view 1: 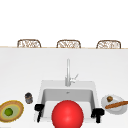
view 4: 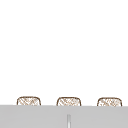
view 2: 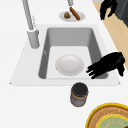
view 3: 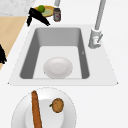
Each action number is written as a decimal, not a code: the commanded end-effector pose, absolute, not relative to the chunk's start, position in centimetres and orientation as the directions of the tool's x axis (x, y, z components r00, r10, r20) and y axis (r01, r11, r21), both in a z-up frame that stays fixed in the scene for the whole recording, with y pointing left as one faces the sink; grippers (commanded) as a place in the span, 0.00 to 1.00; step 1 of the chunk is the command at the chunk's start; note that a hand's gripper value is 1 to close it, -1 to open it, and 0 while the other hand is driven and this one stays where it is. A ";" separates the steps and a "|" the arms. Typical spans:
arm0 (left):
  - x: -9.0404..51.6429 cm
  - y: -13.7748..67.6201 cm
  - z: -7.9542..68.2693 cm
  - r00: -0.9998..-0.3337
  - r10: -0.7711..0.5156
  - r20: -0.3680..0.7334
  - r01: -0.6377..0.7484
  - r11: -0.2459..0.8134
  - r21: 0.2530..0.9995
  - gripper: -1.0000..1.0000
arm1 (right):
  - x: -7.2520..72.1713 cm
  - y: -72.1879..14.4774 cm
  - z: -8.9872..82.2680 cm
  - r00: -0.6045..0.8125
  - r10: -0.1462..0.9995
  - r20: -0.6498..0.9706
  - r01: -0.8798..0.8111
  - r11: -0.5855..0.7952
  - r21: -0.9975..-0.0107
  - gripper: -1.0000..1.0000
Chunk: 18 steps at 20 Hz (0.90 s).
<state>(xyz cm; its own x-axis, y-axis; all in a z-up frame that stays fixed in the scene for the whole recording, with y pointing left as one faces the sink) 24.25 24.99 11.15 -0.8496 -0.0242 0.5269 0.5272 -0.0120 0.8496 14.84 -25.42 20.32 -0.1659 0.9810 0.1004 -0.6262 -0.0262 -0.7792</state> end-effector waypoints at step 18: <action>22.2 21.2 10.9 -0.816 -0.030 0.577 0.578 -0.019 0.816 0.50 | 17.1 -27.2 20.8 -0.178 0.976 0.127 -0.639 -0.016 -0.769 0.00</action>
